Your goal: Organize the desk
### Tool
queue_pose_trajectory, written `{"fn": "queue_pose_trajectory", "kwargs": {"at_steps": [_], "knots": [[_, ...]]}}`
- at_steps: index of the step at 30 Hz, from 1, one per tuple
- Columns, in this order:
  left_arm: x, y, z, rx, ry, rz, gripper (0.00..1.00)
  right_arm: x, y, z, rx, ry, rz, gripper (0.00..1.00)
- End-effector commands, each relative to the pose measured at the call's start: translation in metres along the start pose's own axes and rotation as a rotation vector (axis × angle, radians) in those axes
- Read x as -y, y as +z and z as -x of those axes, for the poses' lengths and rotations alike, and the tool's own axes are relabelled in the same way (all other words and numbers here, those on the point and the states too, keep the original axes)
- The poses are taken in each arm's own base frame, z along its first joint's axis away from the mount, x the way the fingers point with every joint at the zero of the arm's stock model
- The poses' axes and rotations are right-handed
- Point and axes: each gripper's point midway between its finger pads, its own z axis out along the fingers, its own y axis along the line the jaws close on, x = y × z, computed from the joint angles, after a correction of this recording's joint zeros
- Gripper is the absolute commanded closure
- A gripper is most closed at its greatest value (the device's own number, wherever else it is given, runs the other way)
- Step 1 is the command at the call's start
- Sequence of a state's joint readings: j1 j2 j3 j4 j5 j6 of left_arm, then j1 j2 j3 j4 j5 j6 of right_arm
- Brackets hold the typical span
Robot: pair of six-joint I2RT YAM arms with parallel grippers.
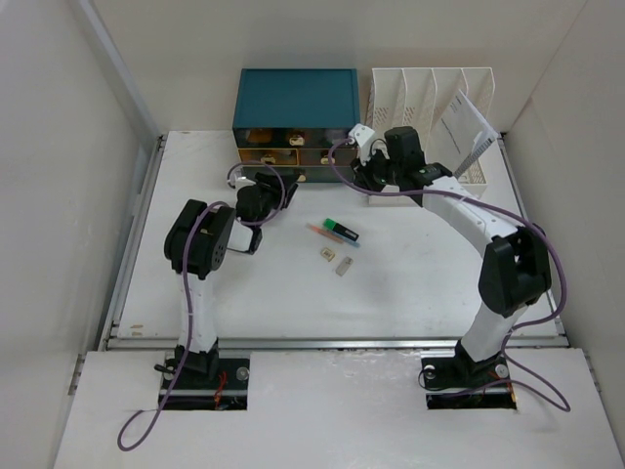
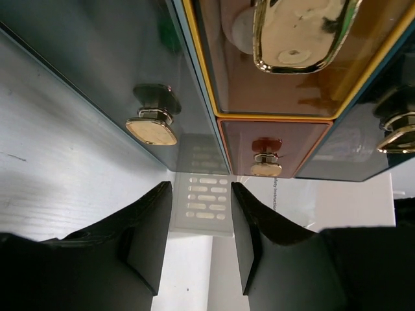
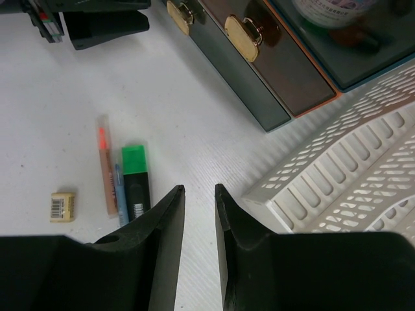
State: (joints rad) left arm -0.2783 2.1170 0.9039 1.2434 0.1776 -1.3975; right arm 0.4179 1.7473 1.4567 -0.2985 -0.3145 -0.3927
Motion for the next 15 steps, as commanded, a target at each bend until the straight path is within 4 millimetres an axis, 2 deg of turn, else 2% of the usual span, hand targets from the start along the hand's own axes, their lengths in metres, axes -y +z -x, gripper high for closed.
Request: {"fn": "queue_pose_trajectory", "kwargs": {"at_steps": [1,5,6,11,12,15], "knots": [[0.019,0.01,0.004,0.03,-0.002,-0.034,0.61,0.004,-0.019,0.032,0.1,-0.02,-0.012,0.69],[0.018,0.018,0.004,0.044,0.006,-0.02,0.61,0.004,-0.019,0.032,0.1,-0.02,-0.012,0.69],[0.01,0.018,0.005,0.051,0.003,0.013,0.61,0.001,-0.021,0.032,0.103,-0.02,-0.003,0.69],[0.005,0.024,0.011,0.081,0.021,0.051,0.61,0.0,-0.02,0.032,0.106,-0.021,0.006,0.69],[-0.002,0.025,0.011,0.079,0.019,0.069,0.61,0.0,-0.02,0.032,0.106,-0.021,0.006,0.69],[-0.007,0.024,0.012,0.085,0.018,0.09,0.6,0.004,-0.022,0.031,0.105,-0.016,-0.002,0.69]]}}
